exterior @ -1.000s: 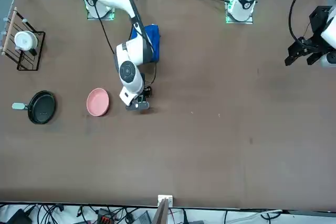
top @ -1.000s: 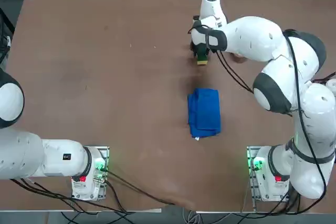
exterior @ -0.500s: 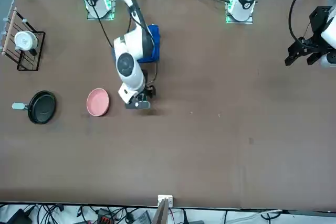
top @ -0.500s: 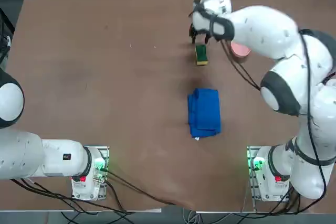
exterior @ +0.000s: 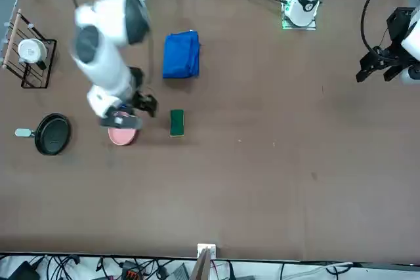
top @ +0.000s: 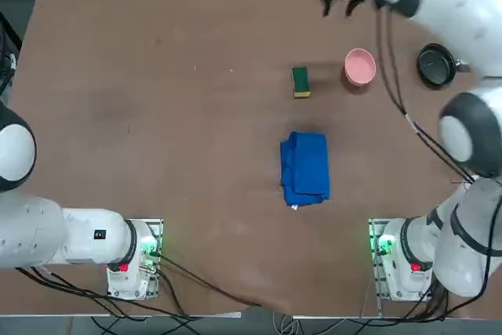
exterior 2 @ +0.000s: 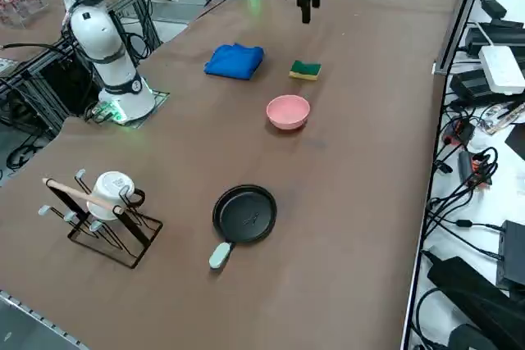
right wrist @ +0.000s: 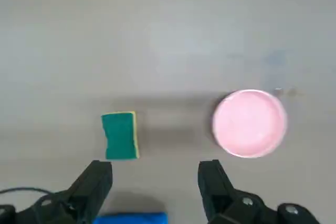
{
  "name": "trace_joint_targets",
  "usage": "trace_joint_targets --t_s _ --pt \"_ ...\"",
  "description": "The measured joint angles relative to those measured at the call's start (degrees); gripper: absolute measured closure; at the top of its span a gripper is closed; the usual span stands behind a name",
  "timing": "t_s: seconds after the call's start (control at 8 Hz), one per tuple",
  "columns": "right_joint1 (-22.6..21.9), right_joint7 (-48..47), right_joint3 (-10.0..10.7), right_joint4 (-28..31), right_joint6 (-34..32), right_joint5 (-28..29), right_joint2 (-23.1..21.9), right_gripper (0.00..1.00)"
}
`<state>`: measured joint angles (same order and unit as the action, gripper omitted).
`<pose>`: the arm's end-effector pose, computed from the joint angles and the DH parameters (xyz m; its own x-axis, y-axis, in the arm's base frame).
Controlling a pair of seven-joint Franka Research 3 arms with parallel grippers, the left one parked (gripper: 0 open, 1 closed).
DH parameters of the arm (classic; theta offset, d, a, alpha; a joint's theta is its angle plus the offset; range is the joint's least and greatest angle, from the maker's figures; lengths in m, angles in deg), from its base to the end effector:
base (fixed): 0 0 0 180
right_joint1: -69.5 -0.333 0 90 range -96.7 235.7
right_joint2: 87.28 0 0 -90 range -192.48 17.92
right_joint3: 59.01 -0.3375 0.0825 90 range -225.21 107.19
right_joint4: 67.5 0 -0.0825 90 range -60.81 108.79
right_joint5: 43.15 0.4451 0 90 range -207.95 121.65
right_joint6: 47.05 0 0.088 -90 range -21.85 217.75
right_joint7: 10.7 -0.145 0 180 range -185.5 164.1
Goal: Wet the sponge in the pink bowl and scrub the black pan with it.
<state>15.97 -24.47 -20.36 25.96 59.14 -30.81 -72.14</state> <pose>0.6533 0.2334 0.4606 0.9998 -0.0208 0.0064 -0.0205 -0.9987 -0.0468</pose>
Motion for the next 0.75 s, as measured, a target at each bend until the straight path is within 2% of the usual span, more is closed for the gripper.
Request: trace_joint_targets --t_s 0.25,0.38,0.5,0.75 --pt "0.4 7.0 6.0 0.1 -4.2 -2.3 -4.8 0.00" --pt "0.5 7.8 7.4 0.2 -5.0 -4.0 -6.3 0.00" --pt "0.4 7.8 7.9 0.0 -5.8 -5.0 -7.0 0.00" --pt "0.6 7.8 8.2 -4.5 -9.1 -5.6 -7.0 0.00"
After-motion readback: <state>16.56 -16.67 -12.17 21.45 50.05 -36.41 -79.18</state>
